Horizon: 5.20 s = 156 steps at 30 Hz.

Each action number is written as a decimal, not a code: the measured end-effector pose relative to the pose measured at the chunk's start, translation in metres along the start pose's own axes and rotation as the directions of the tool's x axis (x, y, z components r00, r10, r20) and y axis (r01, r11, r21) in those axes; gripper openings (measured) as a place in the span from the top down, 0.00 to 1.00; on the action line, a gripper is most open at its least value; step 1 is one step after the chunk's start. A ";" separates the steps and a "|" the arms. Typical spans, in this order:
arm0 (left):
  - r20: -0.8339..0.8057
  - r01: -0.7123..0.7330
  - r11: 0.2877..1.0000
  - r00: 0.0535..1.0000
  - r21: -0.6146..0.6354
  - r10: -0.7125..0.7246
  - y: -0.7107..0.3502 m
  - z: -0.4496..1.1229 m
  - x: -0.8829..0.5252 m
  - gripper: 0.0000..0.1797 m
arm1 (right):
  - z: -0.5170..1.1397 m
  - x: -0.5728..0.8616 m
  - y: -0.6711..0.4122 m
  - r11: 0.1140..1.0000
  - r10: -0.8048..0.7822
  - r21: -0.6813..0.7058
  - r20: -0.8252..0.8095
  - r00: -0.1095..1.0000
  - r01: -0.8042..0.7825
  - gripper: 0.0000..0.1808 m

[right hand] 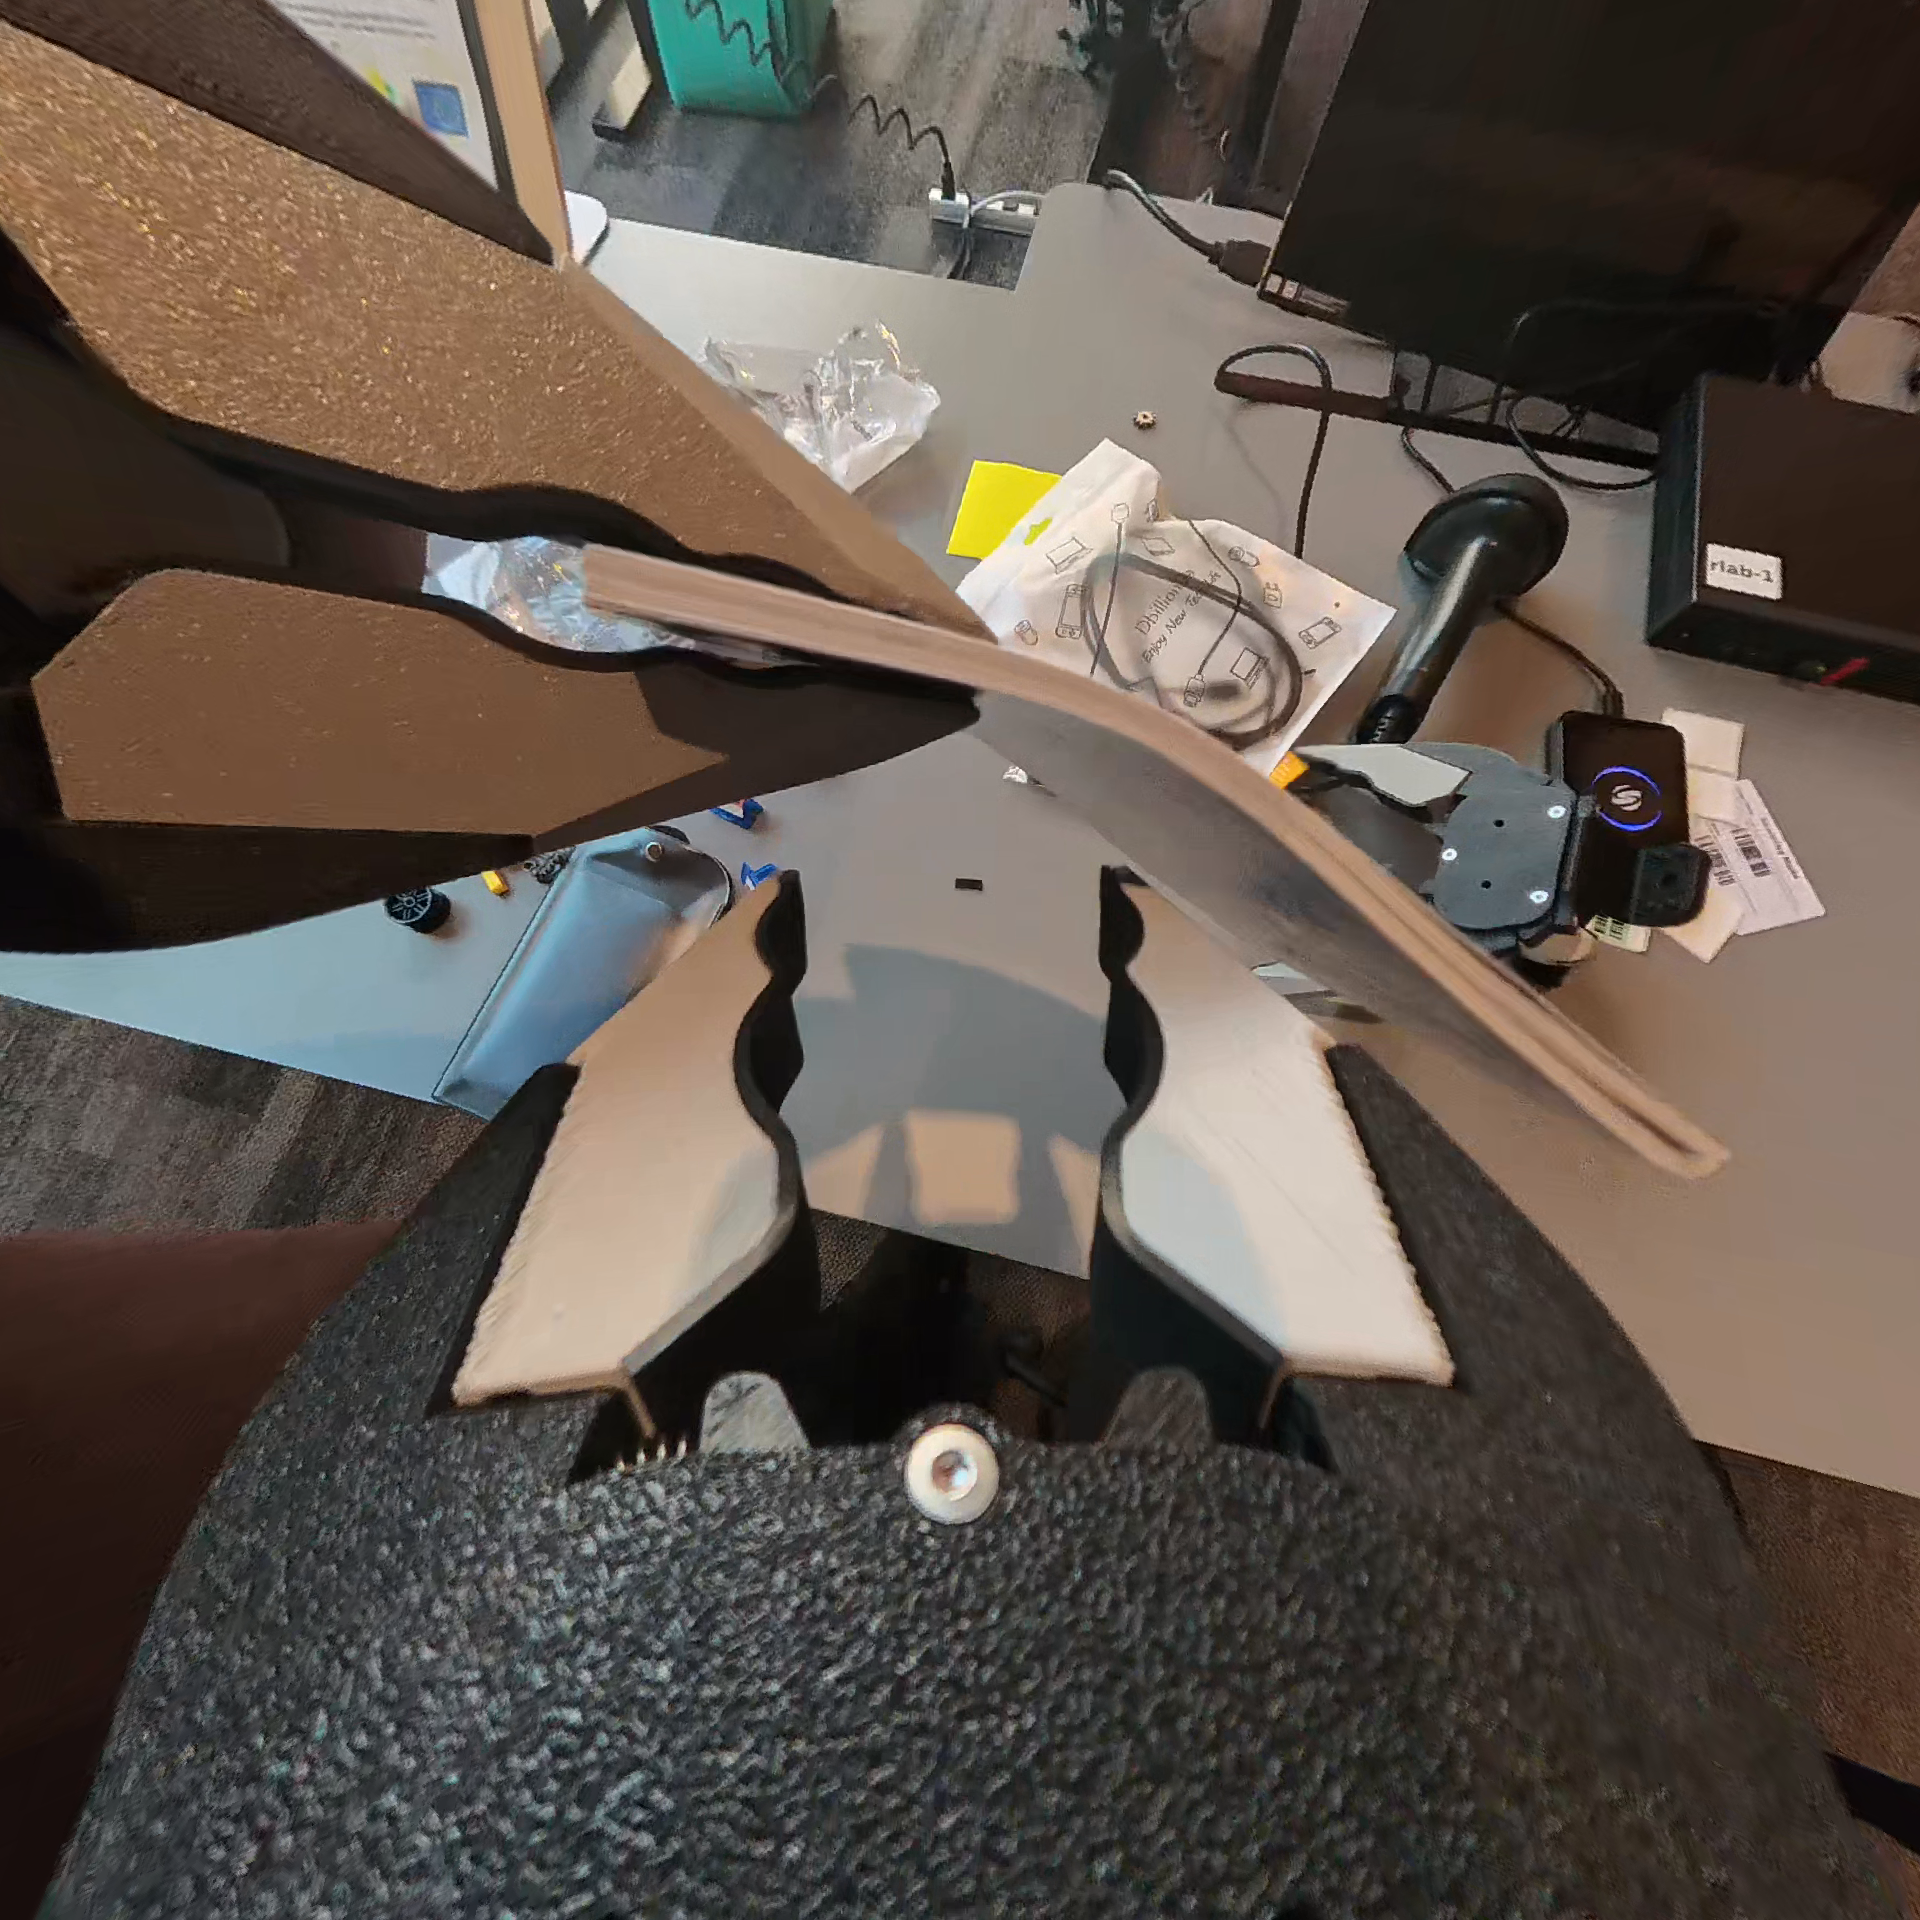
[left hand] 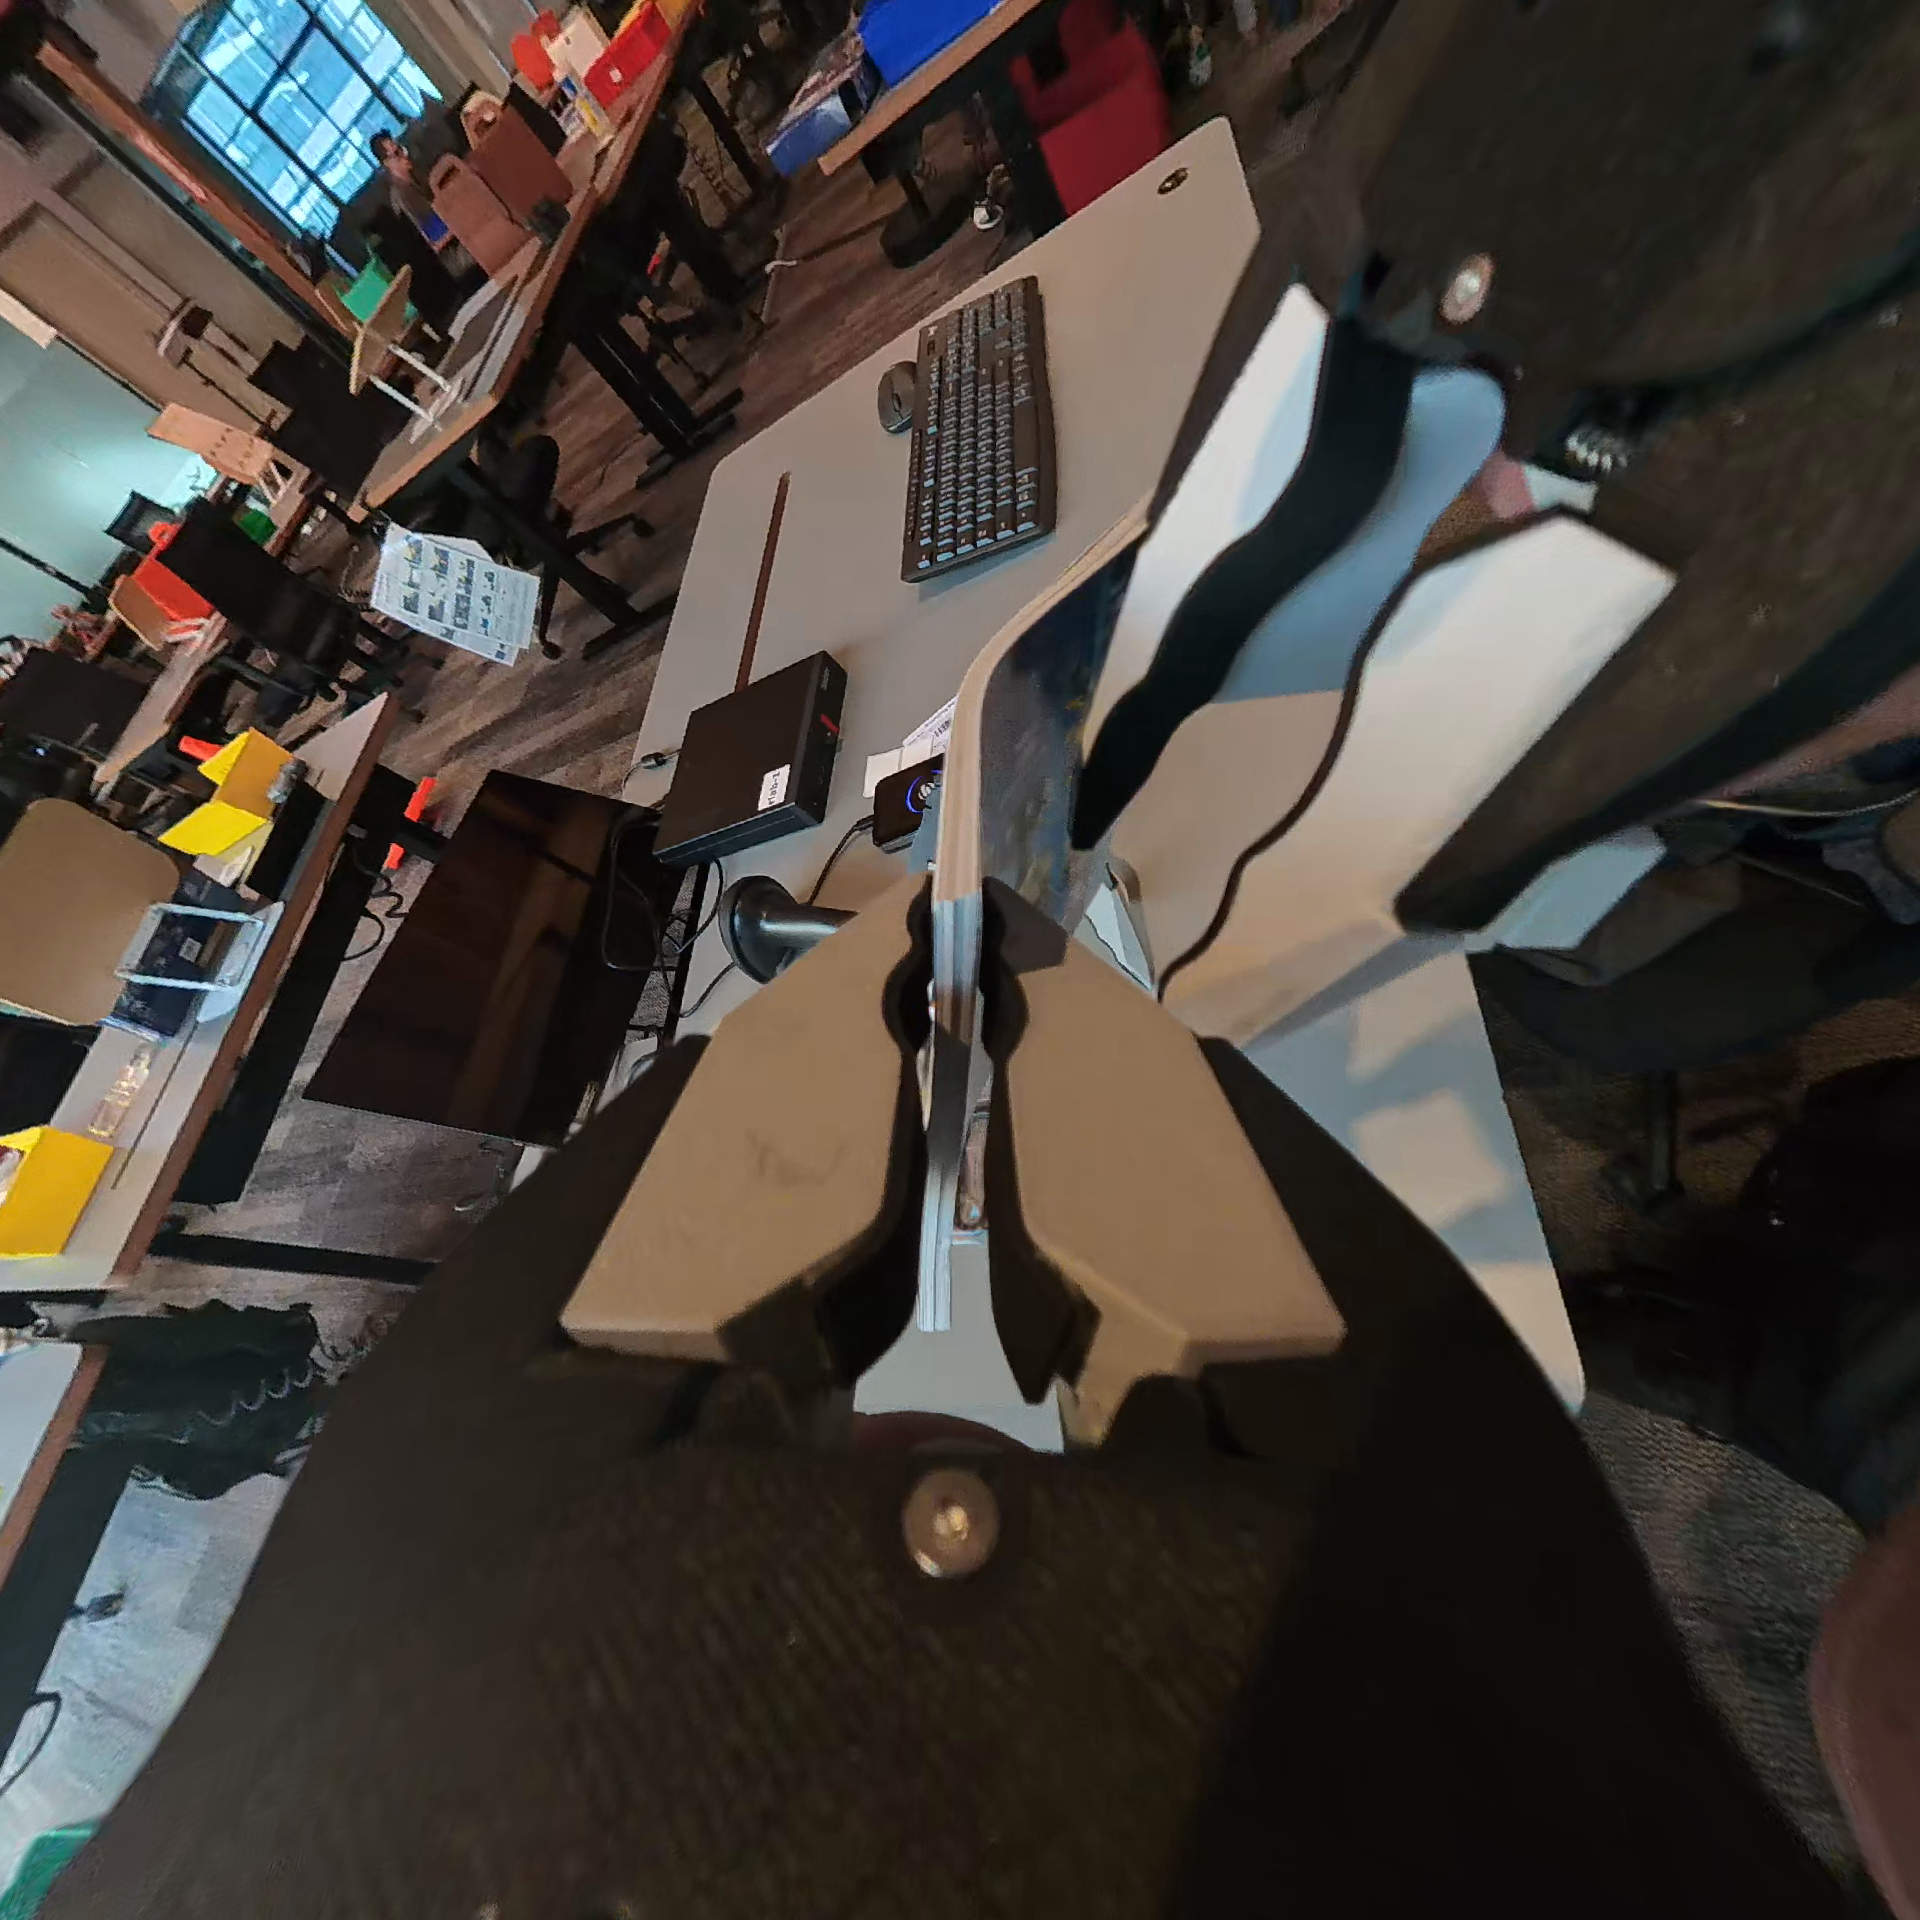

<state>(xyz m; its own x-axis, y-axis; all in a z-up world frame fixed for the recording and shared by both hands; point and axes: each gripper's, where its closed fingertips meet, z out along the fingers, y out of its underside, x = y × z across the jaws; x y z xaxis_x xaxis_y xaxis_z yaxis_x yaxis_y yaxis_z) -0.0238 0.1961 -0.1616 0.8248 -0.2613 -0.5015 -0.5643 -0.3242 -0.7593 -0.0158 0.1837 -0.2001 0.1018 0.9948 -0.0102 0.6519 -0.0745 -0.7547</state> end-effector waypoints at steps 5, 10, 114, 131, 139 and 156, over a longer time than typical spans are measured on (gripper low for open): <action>0.006 0.040 0.999 0.999 0.037 -0.040 -0.009 -0.005 -0.001 0.99 | 0.011 -0.011 0.000 1.000 0.011 0.003 0.030 0.999 -0.011 0.69; -0.008 0.095 0.993 0.995 0.075 -0.095 -0.017 -0.009 0.000 0.99 | 0.016 -0.018 -0.005 1.000 -0.017 0.007 0.034 0.999 0.016 0.68; -0.381 0.163 0.986 0.909 -0.040 -0.166 0.012 -0.012 0.027 0.99 | -0.015 0.013 -0.009 0.952 -0.305 0.051 0.159 0.939 0.301 0.86; -0.092 0.136 0.966 0.989 0.222 -0.118 -0.026 -0.009 -0.004 0.98 | 0.004 -0.012 0.006 0.995 0.066 -0.087 0.195 0.979 -0.050 0.77; -0.074 0.121 0.957 0.992 0.262 -0.105 -0.035 -0.023 -0.004 0.98 | 0.012 -0.005 0.004 0.997 0.025 -0.073 0.175 0.984 -0.013 0.77; -0.076 0.137 0.936 0.990 0.325 -0.118 -0.038 -0.043 -0.010 0.99 | 0.013 0.010 0.002 0.997 0.067 -0.054 0.190 0.979 -0.058 0.77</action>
<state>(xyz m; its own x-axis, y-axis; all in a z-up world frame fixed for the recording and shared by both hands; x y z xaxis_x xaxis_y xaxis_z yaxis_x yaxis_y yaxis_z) -0.0123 0.1720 -0.1103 0.8805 -0.2898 -0.3751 -0.4038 -0.0440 -0.9138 -0.0233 0.1944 -0.2100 0.0005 0.9827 -0.1851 0.6846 -0.1353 -0.7162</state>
